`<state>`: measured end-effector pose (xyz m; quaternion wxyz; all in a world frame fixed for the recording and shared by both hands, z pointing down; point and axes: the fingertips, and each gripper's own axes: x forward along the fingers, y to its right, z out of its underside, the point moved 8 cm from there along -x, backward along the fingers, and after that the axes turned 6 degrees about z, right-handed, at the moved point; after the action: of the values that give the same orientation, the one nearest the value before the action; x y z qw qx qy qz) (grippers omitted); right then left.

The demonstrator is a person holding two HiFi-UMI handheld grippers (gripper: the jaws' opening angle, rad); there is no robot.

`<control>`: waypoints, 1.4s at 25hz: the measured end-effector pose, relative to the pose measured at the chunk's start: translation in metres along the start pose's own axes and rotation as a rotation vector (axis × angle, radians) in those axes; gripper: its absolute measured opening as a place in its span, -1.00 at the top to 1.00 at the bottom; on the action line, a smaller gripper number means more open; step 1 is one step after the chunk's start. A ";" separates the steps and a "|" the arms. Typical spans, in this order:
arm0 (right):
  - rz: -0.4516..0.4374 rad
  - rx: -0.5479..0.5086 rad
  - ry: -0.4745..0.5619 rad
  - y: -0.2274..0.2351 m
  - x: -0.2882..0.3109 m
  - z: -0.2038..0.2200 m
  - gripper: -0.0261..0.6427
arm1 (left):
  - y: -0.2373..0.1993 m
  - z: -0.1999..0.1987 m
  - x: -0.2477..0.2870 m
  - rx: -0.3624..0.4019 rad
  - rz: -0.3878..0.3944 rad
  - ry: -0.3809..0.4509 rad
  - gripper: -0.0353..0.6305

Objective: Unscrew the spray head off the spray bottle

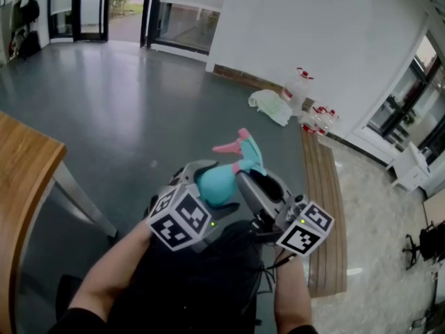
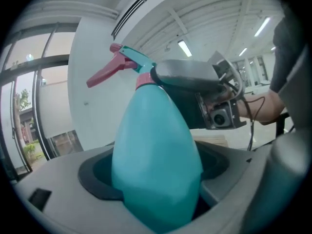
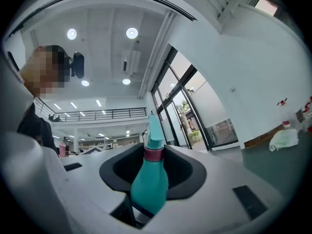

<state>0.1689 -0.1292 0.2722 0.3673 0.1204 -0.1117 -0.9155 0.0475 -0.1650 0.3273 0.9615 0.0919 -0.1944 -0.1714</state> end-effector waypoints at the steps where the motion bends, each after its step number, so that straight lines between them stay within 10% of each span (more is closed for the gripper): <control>1: -0.037 -0.002 -0.007 0.003 -0.002 0.000 0.54 | 0.002 0.000 0.000 -0.004 0.025 0.003 -0.41; 11: -0.326 -0.060 -0.037 0.011 -0.013 0.004 0.53 | 0.017 0.002 -0.006 -0.017 0.216 0.064 -0.41; 24: 0.012 0.001 -0.002 0.002 -0.004 0.006 0.39 | -0.004 0.009 0.001 -0.067 -0.094 0.004 -0.41; 35: 0.208 -0.052 -0.051 -0.010 0.017 0.005 0.48 | -0.004 0.011 0.004 -0.022 -0.208 -0.040 -0.42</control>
<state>0.1489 -0.1330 0.2717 0.4603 0.0751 -0.1090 -0.8779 0.0457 -0.1713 0.3380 0.9353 0.0974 -0.2012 -0.2744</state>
